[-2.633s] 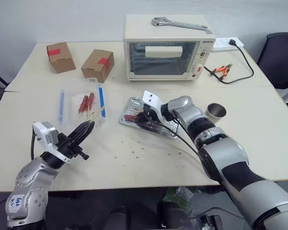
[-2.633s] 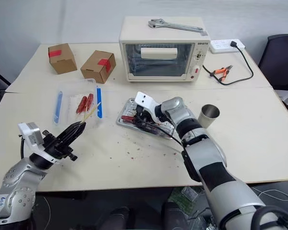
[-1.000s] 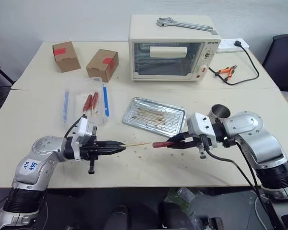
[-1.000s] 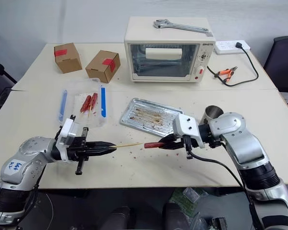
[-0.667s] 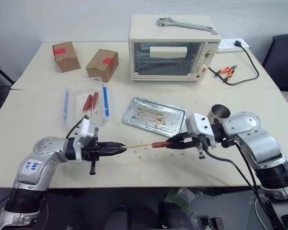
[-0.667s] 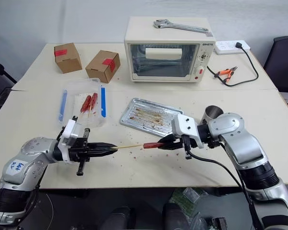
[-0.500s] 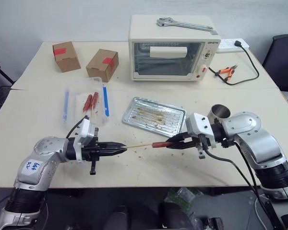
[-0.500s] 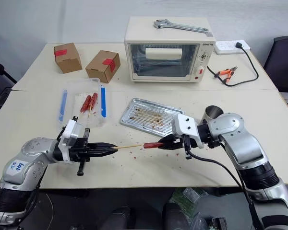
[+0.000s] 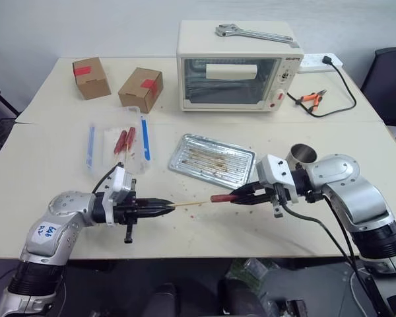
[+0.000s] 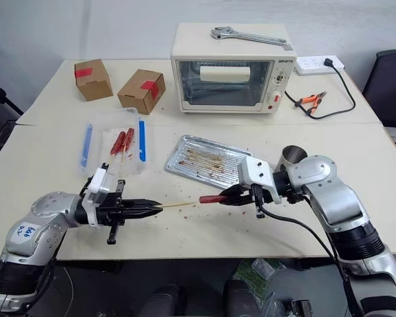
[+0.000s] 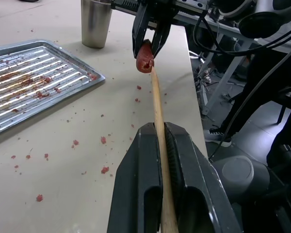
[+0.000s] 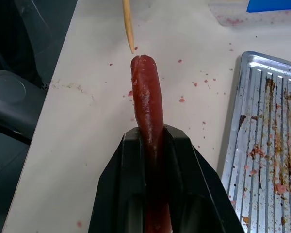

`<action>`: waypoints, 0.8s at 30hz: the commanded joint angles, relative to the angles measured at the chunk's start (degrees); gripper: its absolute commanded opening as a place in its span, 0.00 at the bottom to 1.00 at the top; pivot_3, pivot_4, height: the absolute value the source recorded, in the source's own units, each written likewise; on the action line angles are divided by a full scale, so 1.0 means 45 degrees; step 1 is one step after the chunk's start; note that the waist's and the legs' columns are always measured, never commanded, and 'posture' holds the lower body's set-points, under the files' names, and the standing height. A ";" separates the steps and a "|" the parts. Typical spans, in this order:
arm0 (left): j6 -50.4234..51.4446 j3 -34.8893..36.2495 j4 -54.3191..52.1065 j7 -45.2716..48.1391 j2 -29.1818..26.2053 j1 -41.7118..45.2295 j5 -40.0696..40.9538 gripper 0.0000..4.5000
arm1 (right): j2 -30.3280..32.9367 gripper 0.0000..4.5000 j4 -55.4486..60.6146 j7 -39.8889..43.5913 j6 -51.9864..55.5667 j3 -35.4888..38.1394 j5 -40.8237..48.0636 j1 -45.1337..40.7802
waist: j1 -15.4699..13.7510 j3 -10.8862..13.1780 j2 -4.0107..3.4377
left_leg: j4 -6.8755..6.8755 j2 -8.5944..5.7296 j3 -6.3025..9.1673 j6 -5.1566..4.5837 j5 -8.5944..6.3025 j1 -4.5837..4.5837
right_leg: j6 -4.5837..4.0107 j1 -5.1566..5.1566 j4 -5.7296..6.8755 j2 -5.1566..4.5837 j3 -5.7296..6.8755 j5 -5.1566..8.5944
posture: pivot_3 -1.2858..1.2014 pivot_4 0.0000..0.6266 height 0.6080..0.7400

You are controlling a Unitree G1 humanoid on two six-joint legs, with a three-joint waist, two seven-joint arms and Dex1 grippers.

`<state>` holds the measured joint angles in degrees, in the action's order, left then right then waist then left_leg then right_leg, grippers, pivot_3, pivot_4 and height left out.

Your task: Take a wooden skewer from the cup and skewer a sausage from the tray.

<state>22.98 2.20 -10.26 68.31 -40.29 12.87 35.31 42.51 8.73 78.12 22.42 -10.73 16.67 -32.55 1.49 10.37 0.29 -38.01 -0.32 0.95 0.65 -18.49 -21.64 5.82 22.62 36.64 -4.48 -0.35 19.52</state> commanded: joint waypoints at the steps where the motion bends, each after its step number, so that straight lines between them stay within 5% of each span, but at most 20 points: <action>1: -0.0110 0.0221 -0.0198 -0.0038 -0.0076 -0.0071 -0.0051 0.00 | 0.0260 0.05 0.0142 0.0073 -0.0262 0.0281 0.0178 -0.0185 | -0.0001 0.0000 0.0000 | -0.0001 0.0000 0.0001 0.0000 0.0000 0.0000 | 0.0000 0.0000 0.0001 0.0000 0.0000 0.0000 | 0.52 0.24 1.00; 24: -0.0310 -0.0168 0.0182 -0.0135 0.0630 0.0489 -0.0368 0.00 | -0.0006 0.05 0.0655 -0.0041 0.0035 -0.0053 0.0322 -0.0362 | -0.0003 0.0000 0.0000 | -0.0010 -0.0001 0.0000 0.0000 0.0000 0.0000 | 0.0000 0.0000 0.0018 0.0002 0.0001 0.0000 | 0.52 0.24 1.00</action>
<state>22.29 1.18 -8.23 67.55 -37.89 14.32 33.30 42.48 9.27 78.01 22.56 -10.88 17.10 -33.13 1.48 10.37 0.29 -38.05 -0.32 0.95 0.65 -18.49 -21.64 5.82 22.63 36.72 -4.48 -0.34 19.52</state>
